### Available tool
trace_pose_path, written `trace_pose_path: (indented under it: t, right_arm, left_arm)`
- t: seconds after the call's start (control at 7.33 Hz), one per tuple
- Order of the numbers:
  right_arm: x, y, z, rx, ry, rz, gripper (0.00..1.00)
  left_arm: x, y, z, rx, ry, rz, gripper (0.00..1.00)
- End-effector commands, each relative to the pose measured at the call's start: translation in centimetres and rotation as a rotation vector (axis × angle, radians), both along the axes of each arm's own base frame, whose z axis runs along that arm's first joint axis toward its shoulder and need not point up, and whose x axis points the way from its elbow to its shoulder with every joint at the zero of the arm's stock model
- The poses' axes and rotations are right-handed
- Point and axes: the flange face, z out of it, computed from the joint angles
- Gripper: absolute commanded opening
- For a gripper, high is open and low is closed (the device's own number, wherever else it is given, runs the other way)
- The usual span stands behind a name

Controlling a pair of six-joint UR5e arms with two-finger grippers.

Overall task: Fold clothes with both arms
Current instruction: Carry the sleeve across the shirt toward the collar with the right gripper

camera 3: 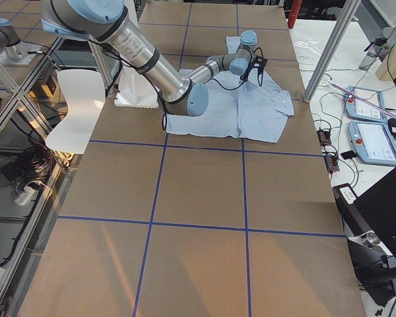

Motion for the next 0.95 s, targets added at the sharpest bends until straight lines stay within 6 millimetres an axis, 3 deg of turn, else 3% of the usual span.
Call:
trace_pose_path:
  t: [0.0,0.14,0.27,0.41,0.68,0.82]
  right_arm:
    - [-1.0,0.2,-0.5,-0.015,0.001,0.003,0.0]
    - [-2.5,1.3,-0.4,0.007,0.011,0.016,0.99]
    - [-5.0,3.6,-0.9,0.034,0.02,0.036,0.99]
    - [-5.3,4.1,-3.4,0.005,-0.01,0.059,0.99]
    - [-4.3,4.3,-5.3,-0.003,-0.046,0.076,1.0]
    - [-1.6,3.4,-4.3,-0.001,-0.058,0.096,1.0]
  left_arm:
    - [0.1,-0.1,-0.1,0.003,0.001,0.002,1.0]
    - [0.3,-0.2,-0.2,0.006,0.001,0.007,1.0]
    - [1.2,-0.3,-0.1,0.0,0.002,0.024,1.0]
    - [2.1,-0.4,0.2,-0.035,0.019,0.025,1.0]
    - [6.8,-1.1,1.5,-0.201,0.06,0.008,1.0]
    - [10.3,-1.8,1.9,-0.273,0.067,0.019,1.0]
